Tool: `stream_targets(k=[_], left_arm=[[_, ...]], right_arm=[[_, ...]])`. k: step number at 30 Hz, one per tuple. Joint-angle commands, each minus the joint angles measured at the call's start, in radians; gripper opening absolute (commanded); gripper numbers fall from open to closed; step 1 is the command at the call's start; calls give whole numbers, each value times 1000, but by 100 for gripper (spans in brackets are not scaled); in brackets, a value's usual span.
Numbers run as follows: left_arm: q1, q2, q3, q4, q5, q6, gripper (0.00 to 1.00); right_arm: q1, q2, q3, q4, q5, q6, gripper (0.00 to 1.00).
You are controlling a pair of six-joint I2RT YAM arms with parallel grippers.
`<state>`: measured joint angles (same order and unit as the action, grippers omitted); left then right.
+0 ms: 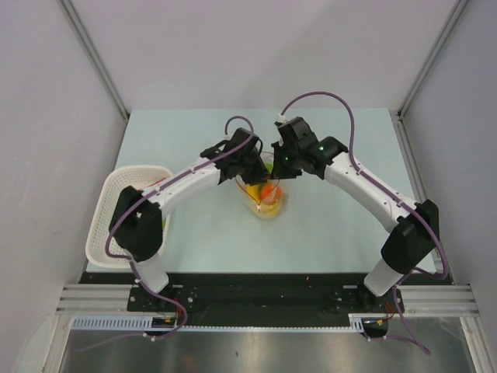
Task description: Open the zip-top bag and remove the fake food
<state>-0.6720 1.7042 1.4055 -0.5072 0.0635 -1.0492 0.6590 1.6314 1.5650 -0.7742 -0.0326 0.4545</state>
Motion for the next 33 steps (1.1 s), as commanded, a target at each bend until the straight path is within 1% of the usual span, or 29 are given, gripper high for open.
stream_targets(k=[1, 3, 8, 11, 12, 14, 18, 22, 27, 31, 33], left_arm=[[-11, 98, 110, -59, -59, 35, 32], [-12, 150, 141, -88, -89, 57, 41], [-26, 241, 199, -74, -110, 107, 50], [-38, 294, 246, -128, -128, 135, 62], [-41, 299, 253, -142, -137, 141, 69], [-49, 298, 247, -160, -163, 161, 74], [-57, 302, 231, -186, -203, 189, 75], [-67, 324, 210, -154, -177, 206, 73], [-69, 386, 233, -151, -149, 216, 77], [-69, 408, 242, -136, -143, 232, 77], [-72, 413, 242, -140, -146, 238, 80]], right_arm=[[-21, -39, -16, 41, -21, 23, 0], [-44, -39, -28, 42, -50, 38, 0], [-64, -38, -62, 42, -66, 41, 0], [-73, -36, -69, 39, -79, 41, 0], [-76, -39, -72, 39, -82, 38, 0], [-88, -45, -82, 39, -82, 36, 0], [-107, -50, -94, 44, -92, 38, 0], [-117, -56, -105, 46, -96, 39, 0], [-130, -59, -117, 43, -96, 36, 0], [-131, -62, -128, 42, -96, 32, 0], [-137, -62, -129, 42, -99, 30, 0]])
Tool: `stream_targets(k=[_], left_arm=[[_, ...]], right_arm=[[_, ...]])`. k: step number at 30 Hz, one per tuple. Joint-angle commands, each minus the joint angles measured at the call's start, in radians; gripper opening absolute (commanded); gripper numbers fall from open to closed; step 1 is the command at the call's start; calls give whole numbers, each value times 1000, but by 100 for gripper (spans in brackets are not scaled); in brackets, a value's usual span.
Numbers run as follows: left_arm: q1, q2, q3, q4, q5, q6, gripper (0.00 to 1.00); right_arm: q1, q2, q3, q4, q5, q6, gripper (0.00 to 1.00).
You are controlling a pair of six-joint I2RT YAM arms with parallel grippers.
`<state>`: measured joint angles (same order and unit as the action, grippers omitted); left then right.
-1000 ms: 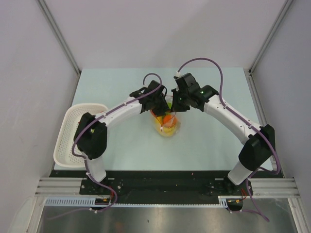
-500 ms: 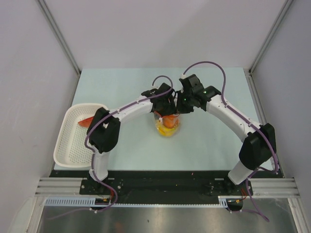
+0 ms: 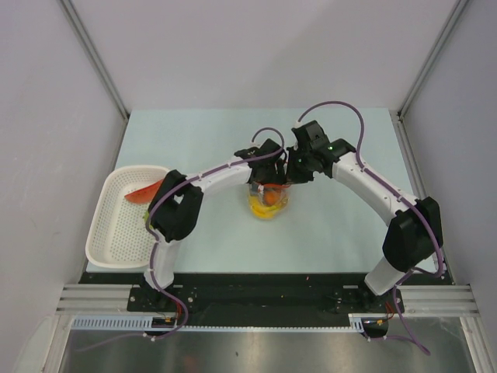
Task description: Open the zip-top bag and remove the fake food
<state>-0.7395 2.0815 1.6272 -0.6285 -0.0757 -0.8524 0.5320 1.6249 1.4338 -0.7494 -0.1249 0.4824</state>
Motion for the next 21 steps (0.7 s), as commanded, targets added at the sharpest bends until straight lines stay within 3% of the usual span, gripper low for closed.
stream_targets(k=[1, 6, 9, 13, 21], left_arm=[[-4, 35, 19, -13, -9, 47, 83], [-8, 58, 28, -28, -7, 56, 87], [-8, 37, -7, 10, -9, 67, 75], [-8, -30, -12, 41, -16, 87, 49], [-6, -164, 36, -11, -44, 165, 23]], right_arm=[[-10, -56, -1, 19, -5, 4, 0], [-15, -57, -1, 22, -10, 2, 0], [-20, -60, -1, 22, -10, 1, 0], [-24, -66, -1, 22, -10, 2, 0], [-36, -76, -1, 24, -9, 2, 0]])
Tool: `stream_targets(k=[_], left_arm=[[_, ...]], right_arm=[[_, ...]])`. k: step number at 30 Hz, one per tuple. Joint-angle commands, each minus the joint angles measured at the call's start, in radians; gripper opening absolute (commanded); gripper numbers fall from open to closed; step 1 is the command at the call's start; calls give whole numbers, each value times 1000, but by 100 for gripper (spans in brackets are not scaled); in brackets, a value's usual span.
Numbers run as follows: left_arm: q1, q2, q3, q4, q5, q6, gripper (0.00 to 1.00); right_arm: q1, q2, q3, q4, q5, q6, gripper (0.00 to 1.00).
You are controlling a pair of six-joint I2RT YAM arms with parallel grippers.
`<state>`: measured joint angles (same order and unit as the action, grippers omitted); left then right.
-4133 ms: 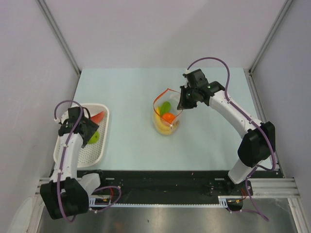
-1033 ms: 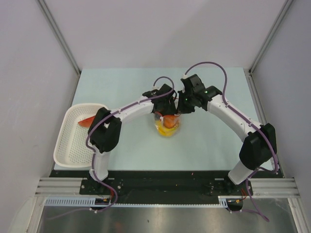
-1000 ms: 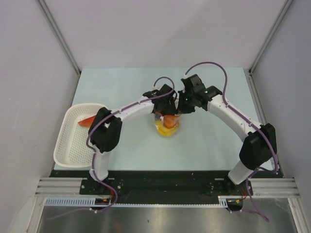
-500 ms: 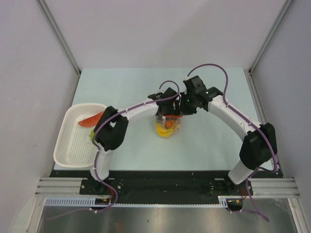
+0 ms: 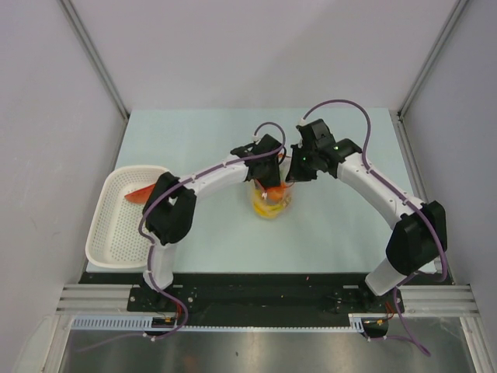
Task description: Open the zip-top bag and remove the fake food
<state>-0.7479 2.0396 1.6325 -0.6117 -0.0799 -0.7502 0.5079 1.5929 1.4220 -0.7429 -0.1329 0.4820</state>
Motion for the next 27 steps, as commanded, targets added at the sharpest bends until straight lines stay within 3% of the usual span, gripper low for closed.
stream_targets(k=[1, 10, 19, 23, 25, 27], left_arm=[[2, -136, 30, -31, -43, 72, 20], [2, -301, 3, -66, -55, 167, 15], [13, -608, -233, 180, -77, 279, 16], [93, -796, -362, 215, -188, 171, 17], [175, -847, -379, 96, -253, 52, 9], [246, -916, -399, 8, -303, -21, 7]], right_arm=[[-14, -44, 12, 17, 1, 3, 0], [-35, -36, 11, 34, 4, -6, 0], [-35, -21, 12, 25, 10, -19, 0], [-32, -19, 12, 25, 9, -20, 0], [-29, -19, 12, 22, 10, -19, 0], [-26, -16, 11, 20, 13, -19, 0]])
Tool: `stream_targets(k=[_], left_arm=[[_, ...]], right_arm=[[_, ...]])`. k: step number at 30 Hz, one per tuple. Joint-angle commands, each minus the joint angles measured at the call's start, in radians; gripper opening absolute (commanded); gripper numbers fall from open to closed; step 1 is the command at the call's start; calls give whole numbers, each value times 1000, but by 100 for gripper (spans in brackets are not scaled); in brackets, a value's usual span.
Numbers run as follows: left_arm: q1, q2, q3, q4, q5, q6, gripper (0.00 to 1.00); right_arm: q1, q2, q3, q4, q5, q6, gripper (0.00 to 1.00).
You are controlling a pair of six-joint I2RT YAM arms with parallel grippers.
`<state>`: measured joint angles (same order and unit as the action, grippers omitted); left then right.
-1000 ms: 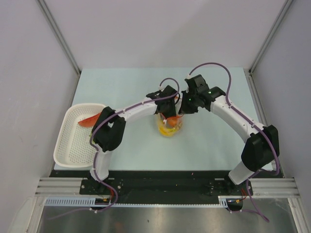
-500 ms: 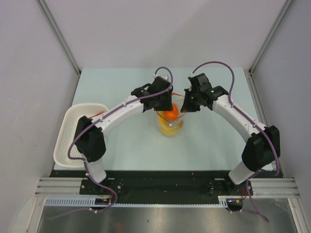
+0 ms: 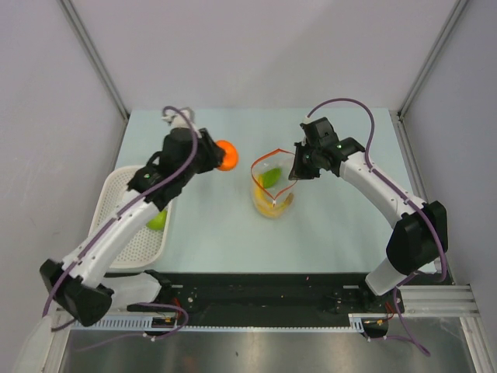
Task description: Open the zip-top bag and remove the fake food
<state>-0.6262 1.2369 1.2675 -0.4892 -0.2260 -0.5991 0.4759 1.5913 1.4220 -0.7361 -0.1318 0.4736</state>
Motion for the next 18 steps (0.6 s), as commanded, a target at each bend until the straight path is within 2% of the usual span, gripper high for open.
stream_targets(k=[1, 3, 4, 6, 7, 10, 18], left_arm=[[205, -138, -61, -182, -167, -226, 7], [299, -222, -106, -219, -148, -254, 9], [395, -249, -134, -230, -132, -264, 10], [503, -299, -219, -239, -90, -269, 12], [613, -339, -246, -247, -29, -263, 12], [811, -381, -347, -264, 33, -239, 12], [959, -373, -500, -244, -99, -194, 11]], right_arm=[[6, -13, 11, 14, 11, -12, 0], [9, -11, 11, 17, 8, -12, 0], [10, -11, 12, 17, 6, -12, 0], [12, -8, 11, 20, 3, -12, 0], [13, -10, 12, 21, 1, -12, 0], [15, -7, 11, 21, 1, -13, 0], [17, -11, 11, 15, -3, -20, 0]])
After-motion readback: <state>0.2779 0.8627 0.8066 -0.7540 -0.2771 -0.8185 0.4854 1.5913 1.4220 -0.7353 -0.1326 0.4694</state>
